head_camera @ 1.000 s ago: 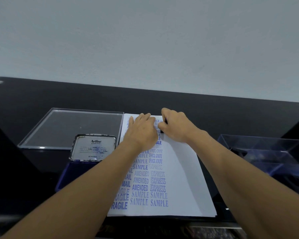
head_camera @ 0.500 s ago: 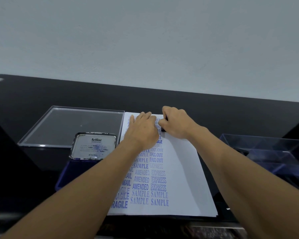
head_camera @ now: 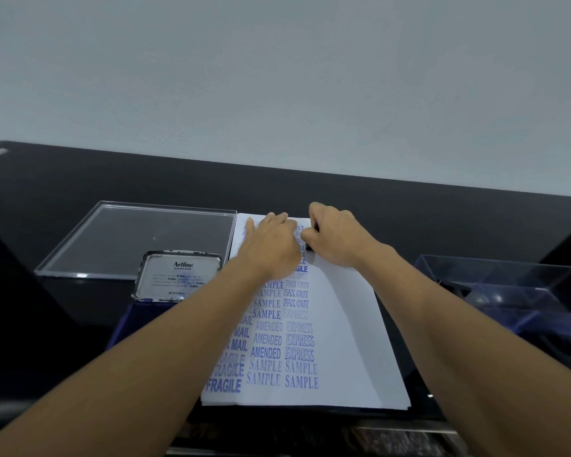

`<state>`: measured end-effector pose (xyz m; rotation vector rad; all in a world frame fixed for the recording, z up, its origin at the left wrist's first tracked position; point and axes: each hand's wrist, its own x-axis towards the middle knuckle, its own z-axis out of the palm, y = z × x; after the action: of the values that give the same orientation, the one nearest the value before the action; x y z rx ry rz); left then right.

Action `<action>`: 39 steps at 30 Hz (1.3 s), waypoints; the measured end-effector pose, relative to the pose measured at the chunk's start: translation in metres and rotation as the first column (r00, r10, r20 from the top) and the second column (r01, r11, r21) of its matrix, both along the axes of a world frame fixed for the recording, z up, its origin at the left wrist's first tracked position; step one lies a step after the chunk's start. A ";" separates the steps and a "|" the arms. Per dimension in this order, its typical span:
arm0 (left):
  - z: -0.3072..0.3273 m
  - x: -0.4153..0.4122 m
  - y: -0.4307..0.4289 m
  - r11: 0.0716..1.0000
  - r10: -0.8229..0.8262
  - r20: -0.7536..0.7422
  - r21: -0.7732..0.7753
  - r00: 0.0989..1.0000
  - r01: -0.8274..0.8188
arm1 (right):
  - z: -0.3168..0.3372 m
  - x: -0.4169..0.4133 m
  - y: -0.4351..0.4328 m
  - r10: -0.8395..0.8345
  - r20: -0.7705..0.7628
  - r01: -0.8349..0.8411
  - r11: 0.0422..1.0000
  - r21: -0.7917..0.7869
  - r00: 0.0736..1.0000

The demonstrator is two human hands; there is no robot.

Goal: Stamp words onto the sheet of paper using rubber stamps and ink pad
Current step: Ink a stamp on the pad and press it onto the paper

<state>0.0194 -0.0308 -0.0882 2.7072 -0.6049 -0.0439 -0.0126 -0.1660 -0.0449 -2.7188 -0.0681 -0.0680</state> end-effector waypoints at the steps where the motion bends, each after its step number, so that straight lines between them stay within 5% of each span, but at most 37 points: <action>1: 0.003 -0.001 0.001 1.000 -0.002 -0.019 0.006 1.000 0.002 | 0.000 0.000 0.000 -0.004 -0.006 0.004 1.000 -0.002 1.000; 13: 0.034 -0.017 0.016 0.998 0.000 0.014 -0.066 1.000 0.001 | 0.009 0.008 -0.006 -0.029 -0.135 0.017 0.996 -0.090 0.990; 20: 0.055 -0.022 0.026 0.992 0.019 0.048 -0.125 0.999 -0.012 | 0.046 0.000 -0.023 -0.147 0.061 0.140 0.985 0.105 0.987; 39: 0.098 -0.059 0.054 0.973 0.114 0.045 -0.204 0.992 -0.103 | 0.091 -0.048 -0.045 -0.132 0.097 0.111 0.976 0.189 0.986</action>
<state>-0.0397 0.0236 0.0098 2.5457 -0.4499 0.1171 -0.0605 -0.2109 0.0458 -2.5308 0.0702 -0.2472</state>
